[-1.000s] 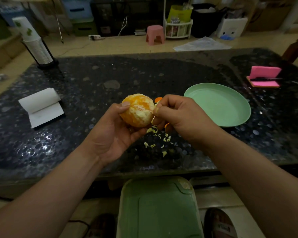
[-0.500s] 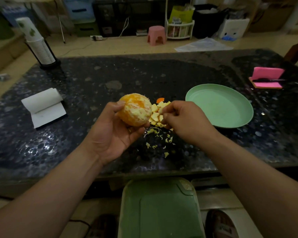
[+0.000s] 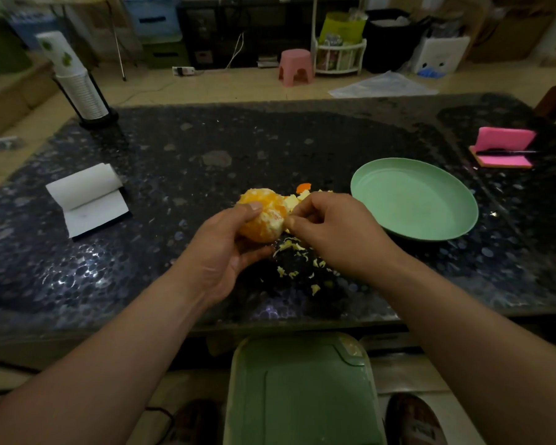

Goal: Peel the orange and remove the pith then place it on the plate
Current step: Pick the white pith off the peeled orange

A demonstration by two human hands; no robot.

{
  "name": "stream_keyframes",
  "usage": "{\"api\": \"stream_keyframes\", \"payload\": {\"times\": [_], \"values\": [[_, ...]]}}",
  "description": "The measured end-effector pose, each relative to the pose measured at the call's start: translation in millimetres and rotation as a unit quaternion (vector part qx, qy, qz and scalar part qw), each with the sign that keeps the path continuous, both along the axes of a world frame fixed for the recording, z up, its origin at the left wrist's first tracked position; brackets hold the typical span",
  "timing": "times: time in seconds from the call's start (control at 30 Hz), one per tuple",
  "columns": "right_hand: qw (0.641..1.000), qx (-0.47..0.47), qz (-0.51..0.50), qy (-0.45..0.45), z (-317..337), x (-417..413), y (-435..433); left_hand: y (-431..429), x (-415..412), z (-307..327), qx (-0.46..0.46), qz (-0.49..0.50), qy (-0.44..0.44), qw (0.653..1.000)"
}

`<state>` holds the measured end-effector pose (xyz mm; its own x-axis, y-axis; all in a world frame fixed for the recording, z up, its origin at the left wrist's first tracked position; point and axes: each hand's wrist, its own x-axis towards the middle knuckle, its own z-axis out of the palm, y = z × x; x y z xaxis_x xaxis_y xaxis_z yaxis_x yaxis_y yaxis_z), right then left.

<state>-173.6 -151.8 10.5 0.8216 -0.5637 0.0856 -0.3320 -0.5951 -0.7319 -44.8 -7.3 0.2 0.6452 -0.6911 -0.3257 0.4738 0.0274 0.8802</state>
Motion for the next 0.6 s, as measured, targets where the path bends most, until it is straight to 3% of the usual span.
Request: {"api": "stream_keyframes", "payload": {"times": [0.37,0.6], "values": [[0.998,-0.062,-0.017,0.008,1.7,-4.6,0.6,-2.5,-5.0,-5.2,0.019,0.001,-0.18,0.983],[0.998,-0.05,-0.023,-0.017,0.6,-7.9,-1.0,-0.5,-4.2,-6.3,0.022,-0.018,-0.207,0.978]]}}
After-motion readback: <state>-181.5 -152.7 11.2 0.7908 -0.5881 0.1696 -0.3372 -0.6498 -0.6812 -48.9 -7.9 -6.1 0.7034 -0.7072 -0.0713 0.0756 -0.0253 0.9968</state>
